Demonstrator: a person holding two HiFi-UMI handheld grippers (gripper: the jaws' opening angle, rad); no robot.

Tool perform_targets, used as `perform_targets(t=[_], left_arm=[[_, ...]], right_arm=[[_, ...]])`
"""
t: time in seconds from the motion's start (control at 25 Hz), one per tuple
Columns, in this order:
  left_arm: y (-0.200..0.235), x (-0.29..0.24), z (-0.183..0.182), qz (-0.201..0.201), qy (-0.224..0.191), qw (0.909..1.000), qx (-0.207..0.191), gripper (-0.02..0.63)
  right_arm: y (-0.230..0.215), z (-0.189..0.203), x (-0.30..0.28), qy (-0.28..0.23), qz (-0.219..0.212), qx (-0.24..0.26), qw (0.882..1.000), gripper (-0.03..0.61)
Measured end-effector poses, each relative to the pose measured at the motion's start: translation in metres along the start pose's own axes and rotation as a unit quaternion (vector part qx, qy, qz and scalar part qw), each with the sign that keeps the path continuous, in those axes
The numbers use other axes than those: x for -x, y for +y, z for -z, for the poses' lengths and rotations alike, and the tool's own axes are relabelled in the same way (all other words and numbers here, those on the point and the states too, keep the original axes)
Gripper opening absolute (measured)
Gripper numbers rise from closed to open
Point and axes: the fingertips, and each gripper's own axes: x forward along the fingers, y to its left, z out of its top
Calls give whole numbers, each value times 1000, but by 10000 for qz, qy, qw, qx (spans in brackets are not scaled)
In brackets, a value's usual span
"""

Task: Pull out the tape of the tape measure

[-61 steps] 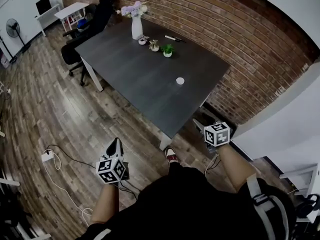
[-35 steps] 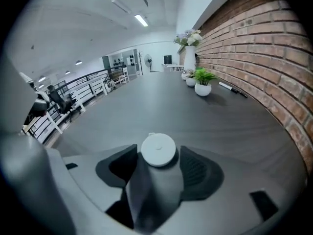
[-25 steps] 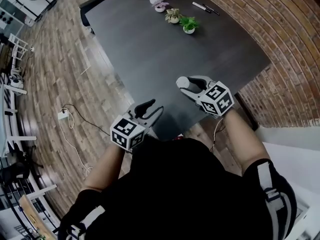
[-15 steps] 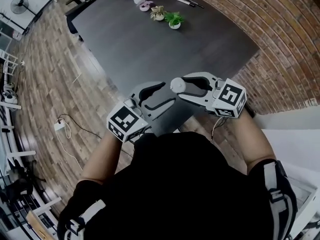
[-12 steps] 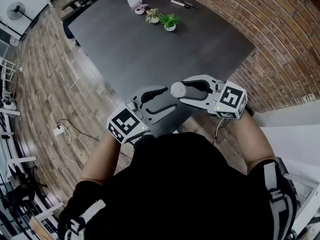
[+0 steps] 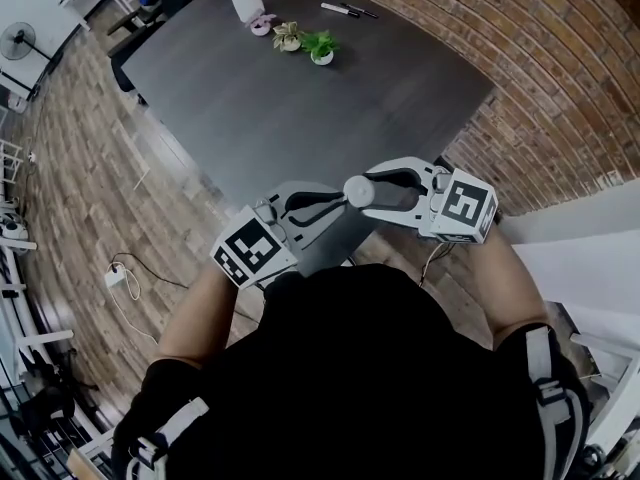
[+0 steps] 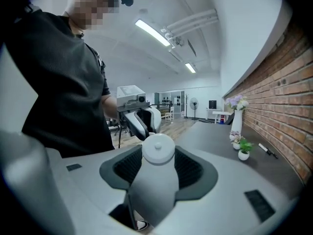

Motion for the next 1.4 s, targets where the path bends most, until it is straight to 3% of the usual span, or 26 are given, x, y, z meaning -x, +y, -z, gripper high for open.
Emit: perform_targets(t=[0.12, 0.64, 0.8, 0.88, 0.96, 1.04, 1.16, 1.24, 1.32, 1.4], left_arm=[[3, 1, 1, -158, -19, 9998, 99, 9], [8, 16, 4, -606, -70, 9972, 436, 9], [38, 41, 3, -1305, -344, 9884, 692, 8], [62, 68, 8, -1841, -500, 9774, 906, 8], [90, 105, 16, -2481, -637, 9599, 1139, 8], [116, 150, 24, -3216, -820, 9331, 1386, 9], [143, 211, 41, -4261, -1068, 8813, 1742, 9], [149, 225, 57, -4589, -1125, 8590, 1973, 9], [144, 213, 75, -4598, -1009, 8561, 2134, 9], [136, 186, 94, -4435, -775, 8631, 2287, 9]], right_arm=[[-2, 2, 3, -8, 29, -35, 10000, 206], [-4, -4, -5, -134, -215, -4, 9997, 206], [-30, -2, 11, -405, 189, -249, 9987, 206], [-55, 6, 32, -569, 648, -486, 9951, 206], [-81, 15, 59, -754, 1134, -730, 9880, 204], [-103, 25, 92, -951, 1617, -994, 9772, 204], [-128, 39, 136, -1183, 2316, -1320, 9565, 204], [-136, 45, 144, -1225, 2511, -1440, 9493, 204], [-135, 51, 130, -1125, 2457, -1480, 9514, 204], [-133, 64, 111, -907, 2378, -1561, 9544, 204]])
